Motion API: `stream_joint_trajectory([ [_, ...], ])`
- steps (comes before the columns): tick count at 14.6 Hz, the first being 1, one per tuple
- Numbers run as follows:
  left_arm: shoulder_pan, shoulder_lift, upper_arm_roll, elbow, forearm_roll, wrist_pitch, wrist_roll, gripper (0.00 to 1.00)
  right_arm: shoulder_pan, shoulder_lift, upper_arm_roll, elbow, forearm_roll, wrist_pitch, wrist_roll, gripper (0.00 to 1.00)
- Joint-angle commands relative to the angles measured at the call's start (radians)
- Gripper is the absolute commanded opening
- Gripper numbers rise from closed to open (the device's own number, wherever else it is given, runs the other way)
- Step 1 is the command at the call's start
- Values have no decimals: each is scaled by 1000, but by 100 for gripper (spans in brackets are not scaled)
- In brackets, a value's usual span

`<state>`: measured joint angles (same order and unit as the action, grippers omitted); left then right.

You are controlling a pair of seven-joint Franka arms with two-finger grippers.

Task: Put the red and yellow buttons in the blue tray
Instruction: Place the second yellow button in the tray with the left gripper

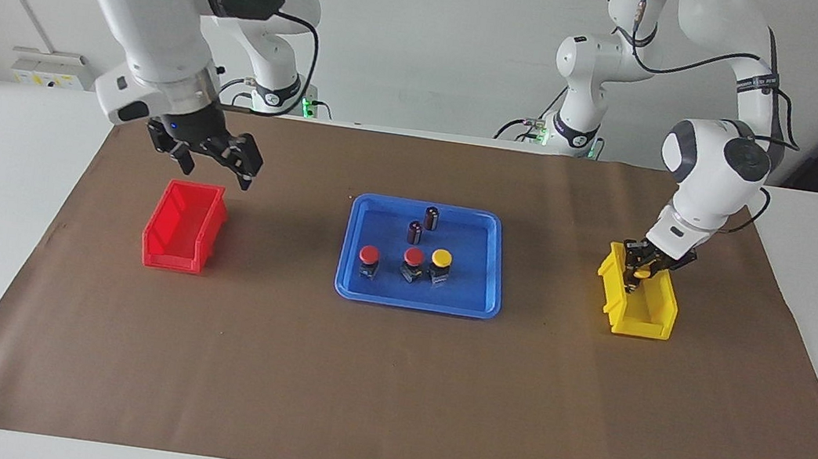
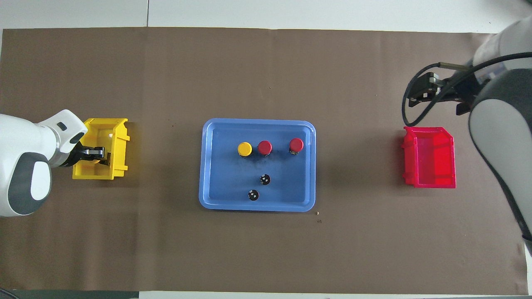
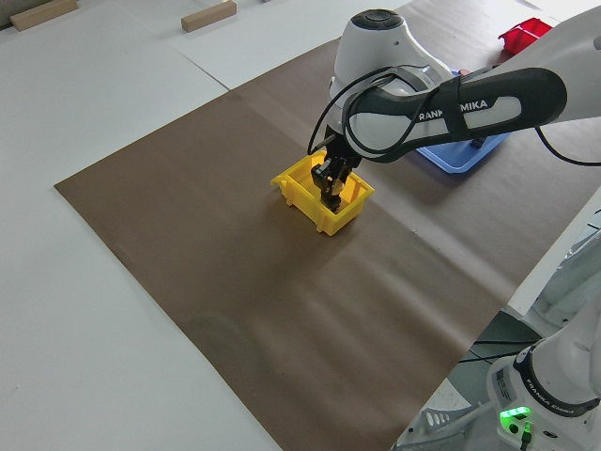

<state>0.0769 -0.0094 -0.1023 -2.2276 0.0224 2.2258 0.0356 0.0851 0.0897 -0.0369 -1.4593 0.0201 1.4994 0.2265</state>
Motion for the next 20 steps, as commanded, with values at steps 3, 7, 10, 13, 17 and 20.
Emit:
stream_joint_trajectory([
  [3, -104, 150, -5, 489, 62, -424, -121, 1, -178, -57, 2, -41, -6, -70, -246, 100],
  [7, -314, 144, -11, 383, 61, -278, -518, 2, -185, -114, -3, -121, -32, -45, -268, 100],
  [10, -428, 169, -11, 367, 22, -200, -679, 2, -179, -117, 0, -116, -52, -51, -266, 100],
  [13, -521, 221, -11, 367, 11, -132, -810, 2, -171, -113, 0, -115, -54, -54, -268, 100],
  [17, -563, 267, -10, 345, 11, -74, -855, 1, -172, -100, 12, -107, -54, -51, -269, 100],
  [20, -582, 301, -10, 344, 13, -61, -865, 2, -162, -94, 8, -104, -55, -47, -294, 100],
])
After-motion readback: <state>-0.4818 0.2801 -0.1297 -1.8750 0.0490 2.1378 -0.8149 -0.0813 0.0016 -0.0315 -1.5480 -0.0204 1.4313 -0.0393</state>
